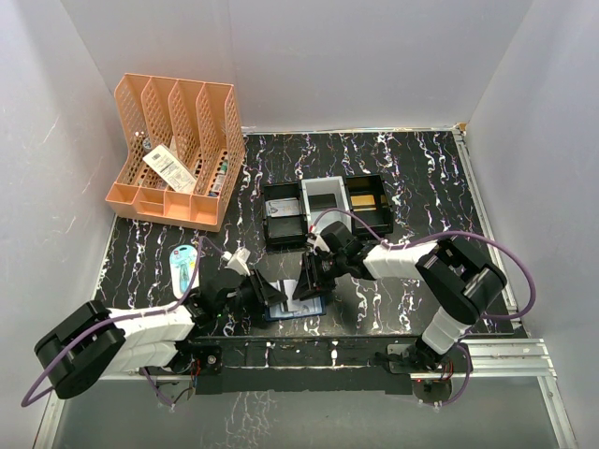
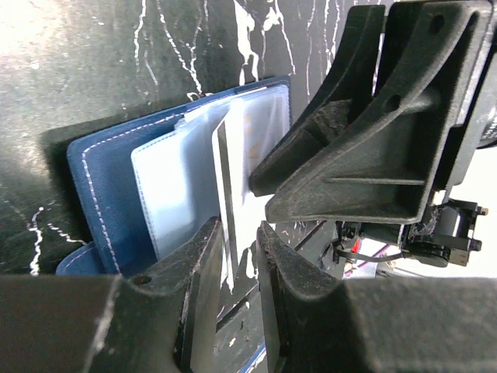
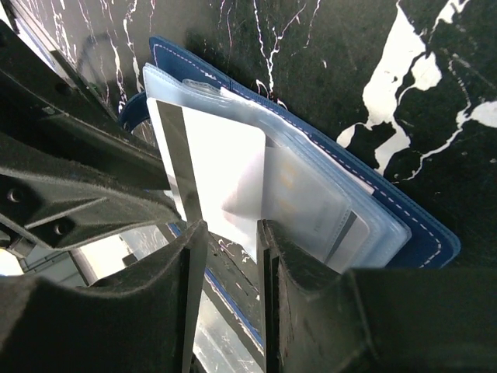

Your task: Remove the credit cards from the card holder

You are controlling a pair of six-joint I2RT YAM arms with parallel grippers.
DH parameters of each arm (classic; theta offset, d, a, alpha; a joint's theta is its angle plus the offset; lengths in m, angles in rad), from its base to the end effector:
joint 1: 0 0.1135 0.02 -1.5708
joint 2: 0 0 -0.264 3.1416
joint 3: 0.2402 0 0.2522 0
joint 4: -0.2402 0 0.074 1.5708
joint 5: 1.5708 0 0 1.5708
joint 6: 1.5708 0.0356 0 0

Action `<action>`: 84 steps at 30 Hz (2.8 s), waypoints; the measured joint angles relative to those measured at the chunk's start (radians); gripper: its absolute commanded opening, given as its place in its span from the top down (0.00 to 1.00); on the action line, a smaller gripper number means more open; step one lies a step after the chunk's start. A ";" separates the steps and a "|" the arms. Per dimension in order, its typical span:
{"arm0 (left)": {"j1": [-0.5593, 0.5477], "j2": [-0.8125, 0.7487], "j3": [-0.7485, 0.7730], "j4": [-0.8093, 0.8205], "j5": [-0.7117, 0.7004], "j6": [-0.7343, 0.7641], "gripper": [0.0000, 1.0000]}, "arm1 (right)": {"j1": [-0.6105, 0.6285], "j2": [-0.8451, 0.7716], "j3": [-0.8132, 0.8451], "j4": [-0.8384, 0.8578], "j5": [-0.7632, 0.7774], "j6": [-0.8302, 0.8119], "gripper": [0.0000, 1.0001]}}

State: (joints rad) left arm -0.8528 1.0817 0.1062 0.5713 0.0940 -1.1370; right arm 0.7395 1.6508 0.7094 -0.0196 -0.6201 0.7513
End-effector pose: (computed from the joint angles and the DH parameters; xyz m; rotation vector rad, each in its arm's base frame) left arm 0.1183 -0.1405 0.1343 -0.2496 2.2378 -1.3032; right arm 0.2024 0.2126 0.1295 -0.2687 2.8326 1.2708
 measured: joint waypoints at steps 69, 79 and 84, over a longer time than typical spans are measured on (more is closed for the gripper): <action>0.215 -0.300 0.210 -0.026 0.431 -0.076 1.00 | -0.226 -0.715 -0.420 0.628 -0.090 0.446 0.32; 0.215 -0.233 0.217 0.042 0.469 -0.100 1.00 | -0.121 -0.534 -0.283 0.711 -0.106 0.471 0.62; 0.215 -0.228 0.217 0.088 0.475 -0.121 1.00 | -0.121 -0.446 -0.294 0.809 -0.117 0.522 0.72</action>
State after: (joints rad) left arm -0.6380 0.8539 0.3233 0.6590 0.5694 -1.2579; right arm 0.6182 1.2049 0.4156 0.7895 -0.7372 1.2736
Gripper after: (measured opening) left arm 0.009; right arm 0.311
